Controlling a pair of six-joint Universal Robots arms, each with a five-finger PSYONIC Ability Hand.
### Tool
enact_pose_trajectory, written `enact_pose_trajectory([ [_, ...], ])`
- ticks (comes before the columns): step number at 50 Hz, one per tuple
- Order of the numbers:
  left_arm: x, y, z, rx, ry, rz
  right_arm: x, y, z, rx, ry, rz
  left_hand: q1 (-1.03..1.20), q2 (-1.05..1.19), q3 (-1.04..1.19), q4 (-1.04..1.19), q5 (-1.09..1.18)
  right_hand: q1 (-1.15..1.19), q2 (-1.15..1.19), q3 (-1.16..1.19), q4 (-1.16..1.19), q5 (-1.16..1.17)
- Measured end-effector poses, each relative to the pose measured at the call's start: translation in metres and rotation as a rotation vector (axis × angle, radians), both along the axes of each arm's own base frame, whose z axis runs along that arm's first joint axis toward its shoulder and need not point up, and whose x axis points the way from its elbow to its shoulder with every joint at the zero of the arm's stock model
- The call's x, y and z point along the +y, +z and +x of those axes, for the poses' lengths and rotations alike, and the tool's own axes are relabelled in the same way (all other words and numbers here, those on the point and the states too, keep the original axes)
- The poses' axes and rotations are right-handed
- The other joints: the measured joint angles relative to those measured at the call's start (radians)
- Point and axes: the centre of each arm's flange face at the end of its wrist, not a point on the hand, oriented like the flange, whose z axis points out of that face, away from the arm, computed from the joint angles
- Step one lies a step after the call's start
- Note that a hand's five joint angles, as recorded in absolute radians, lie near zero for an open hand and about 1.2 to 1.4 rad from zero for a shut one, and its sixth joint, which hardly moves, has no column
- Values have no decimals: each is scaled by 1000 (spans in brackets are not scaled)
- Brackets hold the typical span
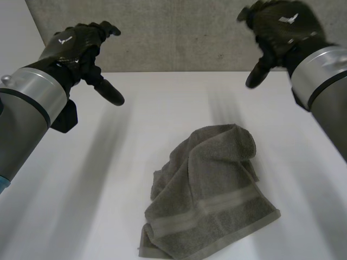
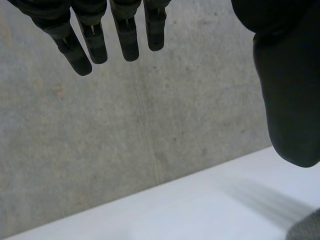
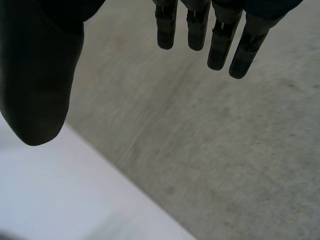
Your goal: Fold the towel.
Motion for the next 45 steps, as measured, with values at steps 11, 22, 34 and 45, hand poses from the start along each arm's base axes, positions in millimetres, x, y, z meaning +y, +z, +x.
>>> enact_pose_trajectory([
  [11,1,0,5,-33,52,58,-11,-10,-7,-56,-49,52,-3,0,0,0,-2,0,0,0,0,0],
  [22,3,1,7,-38,60,68,-15,-23,-5,-34,-77,86,-6,-5,-4,0,-3,-1,0,0,0,0],
  [34,7,2,6,-37,48,64,-16,-22,-5,-12,-67,81,-6,-8,-4,0,-2,-1,0,0,0,0],
  [45,40,-43,-31,-117,-104,175,-22,-57,6,283,20,108,-7,-8,-4,0,-1,-4,0,0,0,0],
])
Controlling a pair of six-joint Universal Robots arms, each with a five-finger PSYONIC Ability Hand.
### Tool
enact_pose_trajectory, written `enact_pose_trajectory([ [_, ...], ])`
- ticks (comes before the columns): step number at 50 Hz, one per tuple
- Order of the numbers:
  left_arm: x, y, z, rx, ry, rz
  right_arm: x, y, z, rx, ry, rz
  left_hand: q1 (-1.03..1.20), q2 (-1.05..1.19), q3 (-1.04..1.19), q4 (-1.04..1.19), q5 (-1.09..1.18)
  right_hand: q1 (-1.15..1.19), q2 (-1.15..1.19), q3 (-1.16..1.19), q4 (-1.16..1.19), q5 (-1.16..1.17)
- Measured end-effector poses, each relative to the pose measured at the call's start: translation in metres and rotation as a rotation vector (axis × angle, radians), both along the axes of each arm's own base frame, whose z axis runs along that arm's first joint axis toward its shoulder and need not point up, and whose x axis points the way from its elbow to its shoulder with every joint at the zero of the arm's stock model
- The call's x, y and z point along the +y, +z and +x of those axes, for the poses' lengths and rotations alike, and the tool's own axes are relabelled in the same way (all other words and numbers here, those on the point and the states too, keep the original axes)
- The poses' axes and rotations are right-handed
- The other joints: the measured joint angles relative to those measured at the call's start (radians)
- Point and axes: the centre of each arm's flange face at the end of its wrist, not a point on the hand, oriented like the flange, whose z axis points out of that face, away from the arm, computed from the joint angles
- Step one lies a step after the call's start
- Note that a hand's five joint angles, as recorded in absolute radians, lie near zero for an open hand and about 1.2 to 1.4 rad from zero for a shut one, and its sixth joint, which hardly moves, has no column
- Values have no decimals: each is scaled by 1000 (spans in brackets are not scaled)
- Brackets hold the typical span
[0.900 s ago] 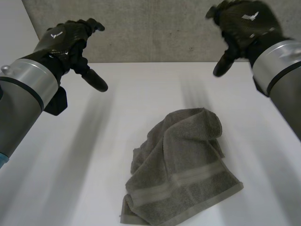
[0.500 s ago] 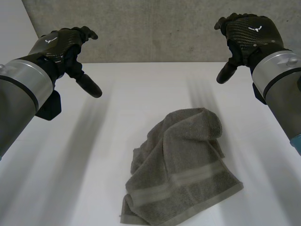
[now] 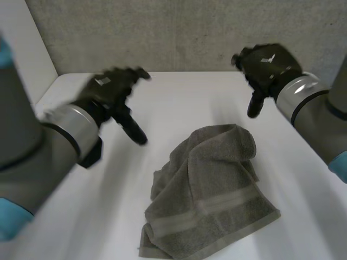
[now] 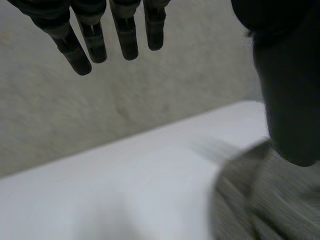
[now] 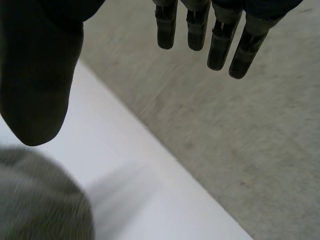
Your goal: Fold the towel.
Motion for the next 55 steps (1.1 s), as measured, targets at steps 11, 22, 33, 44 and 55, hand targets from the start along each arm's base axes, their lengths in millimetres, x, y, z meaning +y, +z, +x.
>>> enact_pose_trajectory([
  [11,59,-86,-39,-245,-241,147,-24,-70,1,249,35,103,0,0,0,0,0,0,0,0,0,0],
  [22,77,-130,-58,-352,-355,100,-36,-126,4,294,39,224,34,45,47,24,75,58,28,36,27,65],
  [33,79,-140,-69,-339,-374,44,-42,-137,7,243,31,228,1170,1221,1251,1217,1242,1098,1037,1078,1077,1098],
  [44,70,-93,-64,-231,-324,-60,-42,-98,-16,158,1,250,1173,1221,1264,1217,1243,1098,1037,1078,1077,1098],
  [55,72,-13,-51,17,-270,-191,-4,37,-57,-15,6,113,1174,1221,1267,1217,1243,1098,1038,1083,1077,1098],
])
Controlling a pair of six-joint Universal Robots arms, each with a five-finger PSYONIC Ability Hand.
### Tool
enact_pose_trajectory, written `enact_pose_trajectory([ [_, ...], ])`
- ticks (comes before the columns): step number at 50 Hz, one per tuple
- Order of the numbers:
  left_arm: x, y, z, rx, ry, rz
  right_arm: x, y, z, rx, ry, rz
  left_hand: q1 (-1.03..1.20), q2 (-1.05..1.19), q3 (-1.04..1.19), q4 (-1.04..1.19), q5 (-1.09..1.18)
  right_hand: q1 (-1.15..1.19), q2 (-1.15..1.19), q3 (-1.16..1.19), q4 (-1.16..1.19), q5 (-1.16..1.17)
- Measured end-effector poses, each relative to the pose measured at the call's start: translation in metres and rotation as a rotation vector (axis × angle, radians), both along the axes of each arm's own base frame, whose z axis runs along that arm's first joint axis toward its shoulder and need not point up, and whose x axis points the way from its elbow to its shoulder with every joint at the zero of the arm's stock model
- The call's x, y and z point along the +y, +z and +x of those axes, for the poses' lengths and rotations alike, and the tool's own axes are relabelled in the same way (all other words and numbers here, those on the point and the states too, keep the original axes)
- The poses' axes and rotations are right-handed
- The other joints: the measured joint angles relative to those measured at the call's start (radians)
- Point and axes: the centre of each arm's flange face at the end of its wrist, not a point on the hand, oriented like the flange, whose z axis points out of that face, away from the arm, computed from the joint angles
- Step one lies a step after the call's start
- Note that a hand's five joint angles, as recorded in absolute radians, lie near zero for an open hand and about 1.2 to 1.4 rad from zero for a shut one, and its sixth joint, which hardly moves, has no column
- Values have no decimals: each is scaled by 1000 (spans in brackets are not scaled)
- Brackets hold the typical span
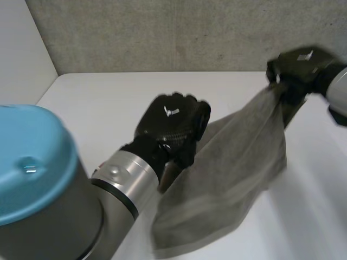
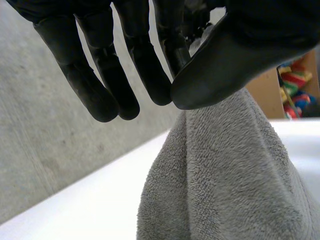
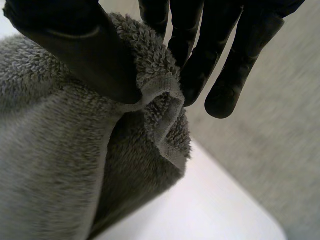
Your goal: Fold the towel.
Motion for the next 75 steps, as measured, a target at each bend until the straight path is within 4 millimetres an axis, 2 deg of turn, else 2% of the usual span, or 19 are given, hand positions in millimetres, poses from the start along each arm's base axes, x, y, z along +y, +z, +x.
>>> enact_pose_trajectory([
  [4,-3,6,6,56,16,16,14,28,0,-67,22,-54,1,0,0,0,0,0,0,0,0,0],
  [8,-6,-2,10,58,32,42,26,32,11,-105,67,-47,4,0,0,0,0,0,0,0,0,0],
  [11,-13,-13,18,49,66,60,42,19,43,-136,159,6,-64,-116,-149,-131,-106,0,0,5,0,0],
  [13,-21,-17,24,47,98,63,53,8,64,-142,211,41,-348,-378,-415,-405,-369,0,0,6,0,4],
  [15,-29,-19,31,49,133,61,62,-5,85,-140,252,69,-501,-539,-575,-560,-518,0,0,7,0,4],
  [21,-67,-16,67,74,294,33,94,-53,149,-104,366,124,-634,-680,-722,-678,-676,-22,-11,-18,-18,-15],
  [23,-75,-15,75,80,330,27,99,-63,159,-93,389,136,-668,-712,-758,-718,-713,-186,-163,-171,-178,-178],
  [26,-87,-14,91,87,394,22,110,-82,179,-66,434,166,-692,-729,-780,-739,-740,-745,-732,-739,-727,-748],
  [27,-88,-14,93,86,400,23,111,-83,180,-63,439,170,-693,-730,-780,-739,-741,-821,-808,-816,-821,-847],
  [28,-90,-16,97,84,414,26,113,-85,183,-59,445,174,-696,-733,-785,-741,-744,-997,-971,-992,-996,-1024],
  [31,-91,-19,101,78,425,35,113,-80,183,-60,441,168,-702,-738,-790,-748,-751,-1079,-1041,-1088,-1078,-1098],
  [36,-89,-24,101,68,421,48,108,-61,171,-75,399,138,-705,-742,-794,-748,-755,-1090,-1041,-1089,-1078,-1098],
  [43,-90,-24,95,69,398,37,81,-51,126,-70,260,144,-707,-744,-794,-748,-756,-1093,-1041,-1089,-1077,-1098],
  [46,-96,-24,89,76,377,17,76,-58,103,-54,204,174,-707,-744,-794,-748,-754,-1093,-1041,-1089,-1077,-1098],
  [48,-99,-26,86,77,364,13,77,-64,95,-45,188,191,-706,-744,-794,-748,-754,-1094,-1041,-1089,-1077,-1098],
  [55,-111,-46,67,47,257,55,98,-85,72,-6,180,205,-706,-744,-793,-748,-744,-1095,-1041,-1089,-1077,-1098],
  [64,-100,-72,37,-16,111,151,123,-95,57,48,216,92,-706,-743,-792,-748,-744,-1098,-1041,-1089,-1077,-1098],
  [72,-90,-90,11,-56,39,196,124,-119,56,64,222,68,-706,-743,-792,-748,-744,-1094,-1040,-1087,-1077,-1096],
  [75,-88,-97,2,-74,20,216,120,-133,58,66,217,73,-706,-743,-793,-748,-744,-913,-880,-916,-919,-911],
])
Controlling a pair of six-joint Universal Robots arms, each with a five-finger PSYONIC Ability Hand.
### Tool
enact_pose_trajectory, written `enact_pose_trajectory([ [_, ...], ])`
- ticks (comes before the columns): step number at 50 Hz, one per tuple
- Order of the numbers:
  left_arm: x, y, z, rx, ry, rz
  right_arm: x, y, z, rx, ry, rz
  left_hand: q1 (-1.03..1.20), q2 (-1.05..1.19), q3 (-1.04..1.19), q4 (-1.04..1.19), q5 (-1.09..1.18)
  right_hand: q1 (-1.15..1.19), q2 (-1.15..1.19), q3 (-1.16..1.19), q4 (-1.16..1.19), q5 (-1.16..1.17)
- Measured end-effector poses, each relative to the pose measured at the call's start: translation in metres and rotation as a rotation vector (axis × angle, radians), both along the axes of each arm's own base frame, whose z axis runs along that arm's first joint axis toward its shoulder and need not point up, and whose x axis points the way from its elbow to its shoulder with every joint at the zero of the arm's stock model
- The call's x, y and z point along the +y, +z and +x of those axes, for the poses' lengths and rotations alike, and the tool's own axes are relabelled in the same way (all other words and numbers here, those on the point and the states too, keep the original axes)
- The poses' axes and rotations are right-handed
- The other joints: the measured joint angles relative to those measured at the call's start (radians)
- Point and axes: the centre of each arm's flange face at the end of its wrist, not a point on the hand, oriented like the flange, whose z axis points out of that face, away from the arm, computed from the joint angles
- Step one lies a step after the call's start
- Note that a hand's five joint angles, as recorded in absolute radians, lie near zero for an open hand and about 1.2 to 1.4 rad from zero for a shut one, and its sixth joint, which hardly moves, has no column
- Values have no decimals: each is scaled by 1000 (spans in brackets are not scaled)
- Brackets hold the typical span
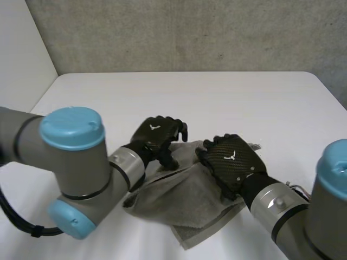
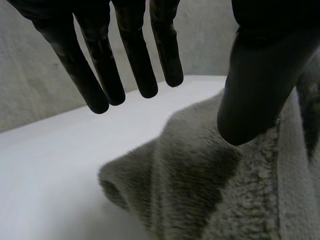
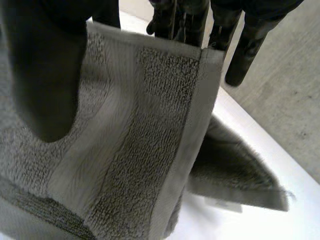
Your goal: Fold the towel.
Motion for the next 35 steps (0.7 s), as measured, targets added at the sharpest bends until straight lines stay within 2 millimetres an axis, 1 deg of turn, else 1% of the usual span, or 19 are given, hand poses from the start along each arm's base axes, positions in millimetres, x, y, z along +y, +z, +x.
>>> enact_pose_trajectory([
  [1,0,-2,-2,-4,-5,5,-1,-3,0,1,-2,1,0,0,0,0,0,54,58,57,56,70],
  [2,1,-4,-6,-11,-12,14,-2,-9,0,3,-5,5,0,0,0,0,0,212,223,215,213,209],
  [3,2,-5,-7,-14,-16,18,-4,-12,0,4,-9,7,0,0,0,0,0,328,322,311,307,321],
  [5,4,-8,-12,-24,-26,29,-7,-20,-2,6,-24,10,0,0,0,0,1,670,695,670,666,676],
  [7,4,-9,-15,-28,-30,34,-9,-23,-5,6,-35,11,0,0,0,0,0,827,839,817,815,823],
  [8,5,-10,-16,-31,-34,36,-11,-25,-6,5,-42,10,0,0,0,0,0,827,839,817,815,823],
  [9,6,-10,-20,-33,-40,36,-12,-28,-10,3,-52,9,1,1,1,0,3,918,912,909,917,928],
  [12,5,-11,-25,-36,-44,31,-12,-28,-16,-4,-66,0,5,4,4,2,11,918,912,909,919,928],
  [15,1,-11,-30,-42,-31,9,-10,-26,-21,-10,-72,-11,35,25,34,22,40,918,912,909,919,928],
  [23,-26,-17,-44,-110,62,-112,3,-21,-34,6,-37,-25,110,102,110,96,99,918,912,911,919,928],
  [24,-31,-20,-46,-128,75,-130,4,-20,-36,11,-33,-25,194,187,202,189,181,918,912,911,919,928],
  [26,-34,-24,-48,-144,83,-143,5,-20,-40,18,-34,-21,303,296,307,296,294,918,912,911,919,928],
  [27,-36,-26,-49,-153,85,-147,5,-21,-41,22,-35,-19,412,405,415,405,401,918,912,911,919,928],
  [28,-37,-29,-49,-161,85,-148,4,-21,-43,27,-38,-16,565,556,569,541,537,918,912,911,919,928],
  [30,-37,-32,-50,-173,83,-146,2,-22,-46,35,-45,-13,695,722,739,724,710,919,912,911,919,928],
  [35,-34,-37,-51,-190,72,-133,-9,-22,-53,51,-67,-18,695,753,786,751,727,921,912,911,919,928],
])
